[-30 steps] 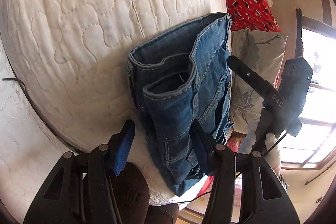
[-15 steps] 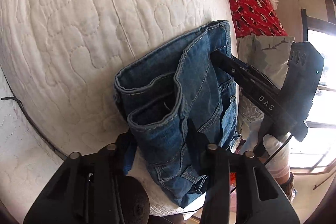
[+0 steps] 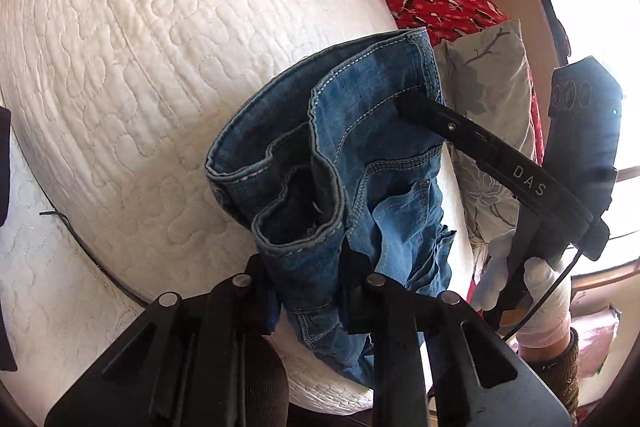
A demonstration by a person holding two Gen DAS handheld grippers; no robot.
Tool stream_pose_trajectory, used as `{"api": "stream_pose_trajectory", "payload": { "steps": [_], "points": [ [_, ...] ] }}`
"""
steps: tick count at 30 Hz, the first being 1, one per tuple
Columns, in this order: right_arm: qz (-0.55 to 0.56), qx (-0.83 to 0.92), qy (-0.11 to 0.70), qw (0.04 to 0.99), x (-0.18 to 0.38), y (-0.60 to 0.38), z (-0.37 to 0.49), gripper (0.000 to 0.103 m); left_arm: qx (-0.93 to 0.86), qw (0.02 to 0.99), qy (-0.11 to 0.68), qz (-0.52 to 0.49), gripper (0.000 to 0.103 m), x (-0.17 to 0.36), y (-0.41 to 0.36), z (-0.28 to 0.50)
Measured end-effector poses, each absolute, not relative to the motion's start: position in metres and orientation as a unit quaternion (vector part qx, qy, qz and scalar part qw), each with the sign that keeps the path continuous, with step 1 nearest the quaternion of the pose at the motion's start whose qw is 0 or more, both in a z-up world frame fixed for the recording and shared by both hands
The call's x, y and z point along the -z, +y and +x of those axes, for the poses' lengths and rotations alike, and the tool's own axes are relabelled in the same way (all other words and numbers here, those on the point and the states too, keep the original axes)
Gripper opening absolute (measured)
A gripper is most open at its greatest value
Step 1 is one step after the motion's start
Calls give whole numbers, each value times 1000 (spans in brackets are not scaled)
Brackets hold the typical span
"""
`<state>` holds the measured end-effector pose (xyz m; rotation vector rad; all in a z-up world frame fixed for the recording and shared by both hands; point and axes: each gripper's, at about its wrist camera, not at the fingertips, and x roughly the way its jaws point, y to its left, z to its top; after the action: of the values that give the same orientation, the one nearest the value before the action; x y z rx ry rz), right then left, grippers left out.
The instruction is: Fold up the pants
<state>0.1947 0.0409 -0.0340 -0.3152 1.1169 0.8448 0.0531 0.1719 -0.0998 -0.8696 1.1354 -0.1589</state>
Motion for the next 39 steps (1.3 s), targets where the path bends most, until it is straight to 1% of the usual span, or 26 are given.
{"api": "stream_pose_trajectory", "payload": {
  "steps": [10, 14, 18, 20, 22, 23, 26, 28, 29, 31, 32, 33, 37, 38, 39],
  "points": [
    [-24, -385, 463, 798, -25, -57, 167, 19, 111, 819, 486, -285, 19, 19, 109, 50],
    [51, -380, 445, 810, -36, -127, 150, 19, 148, 838, 474, -226, 19, -11, 59, 47],
    [117, -359, 432, 819, -26, -209, 126, 19, 201, 842, 478, -152, 19, -22, -9, 42],
    [153, -335, 431, 824, -11, -254, 114, 19, 229, 832, 492, -116, 19, -15, -48, 40],
    [204, -305, 434, 823, 10, -301, 107, 21, 256, 812, 518, -81, 19, 4, -89, 35],
    [225, -282, 442, 821, 23, -323, 103, 23, 265, 801, 534, -55, 19, 19, -112, 32],
    [273, -206, 480, 807, 64, -371, 89, 23, 264, 762, 589, 50, 19, 77, -168, 15],
    [276, -178, 496, 804, 78, -385, 77, 23, 257, 745, 605, 111, 19, 103, -187, -1],
    [284, -173, 493, 804, 80, -392, 71, 23, 257, 746, 601, 124, 19, 105, -188, -7],
    [314, -175, 475, 803, 80, -405, 62, 24, 267, 748, 597, 113, 19, 95, -180, -15],
    [329, -167, 466, 804, 79, -411, 59, 30, 273, 743, 604, 94, 19, 90, -172, -15],
    [347, -164, 457, 802, 79, -417, 57, 39, 278, 736, 614, 68, 19, 84, -161, -14],
    [416, -184, 423, 784, 80, -421, 58, 53, 277, 722, 634, -20, 21, 67, -107, -11],
    [422, -188, 425, 778, 81, -415, 62, 62, 271, 718, 640, -37, 21, 67, -94, -10],
    [423, -187, 432, 774, 84, -409, 65, 69, 267, 714, 645, -54, 21, 68, -83, -9]
  ]
}}
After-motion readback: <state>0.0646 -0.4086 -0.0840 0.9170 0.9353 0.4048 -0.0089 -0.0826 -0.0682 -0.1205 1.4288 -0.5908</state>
